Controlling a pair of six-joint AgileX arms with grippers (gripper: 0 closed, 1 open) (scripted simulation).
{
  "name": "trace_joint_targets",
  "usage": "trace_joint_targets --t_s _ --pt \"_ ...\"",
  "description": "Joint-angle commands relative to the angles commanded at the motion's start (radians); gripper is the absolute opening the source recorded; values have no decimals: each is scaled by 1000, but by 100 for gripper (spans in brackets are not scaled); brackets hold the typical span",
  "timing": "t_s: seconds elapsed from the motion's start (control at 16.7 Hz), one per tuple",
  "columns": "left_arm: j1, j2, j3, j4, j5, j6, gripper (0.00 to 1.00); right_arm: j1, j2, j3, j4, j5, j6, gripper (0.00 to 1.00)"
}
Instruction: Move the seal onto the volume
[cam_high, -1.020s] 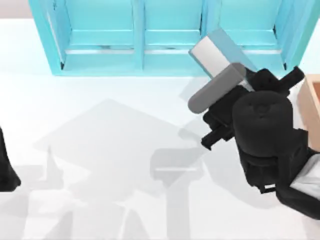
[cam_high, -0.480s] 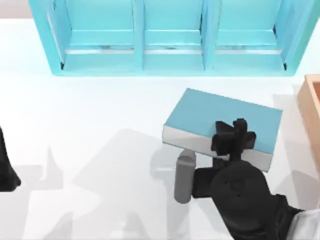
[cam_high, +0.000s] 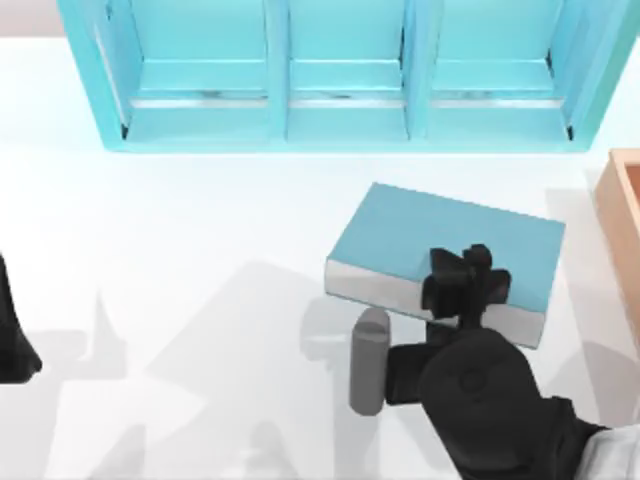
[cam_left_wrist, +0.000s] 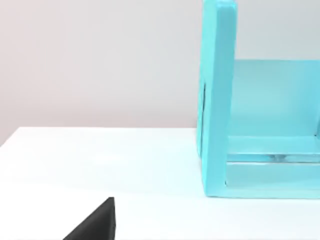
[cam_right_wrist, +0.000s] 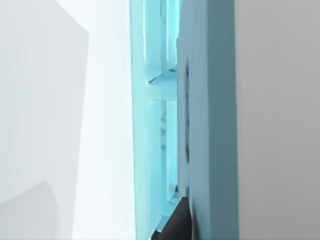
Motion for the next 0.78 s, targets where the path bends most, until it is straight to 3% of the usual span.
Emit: trace_joint_targets --t_s 0.36,0.78 --pt "0 0 0 0 0 0 100 10 -2 -4 -7 8 7 0" --pt "0 0 0 0 0 0 100 11 117 -36 138 9 7 0"
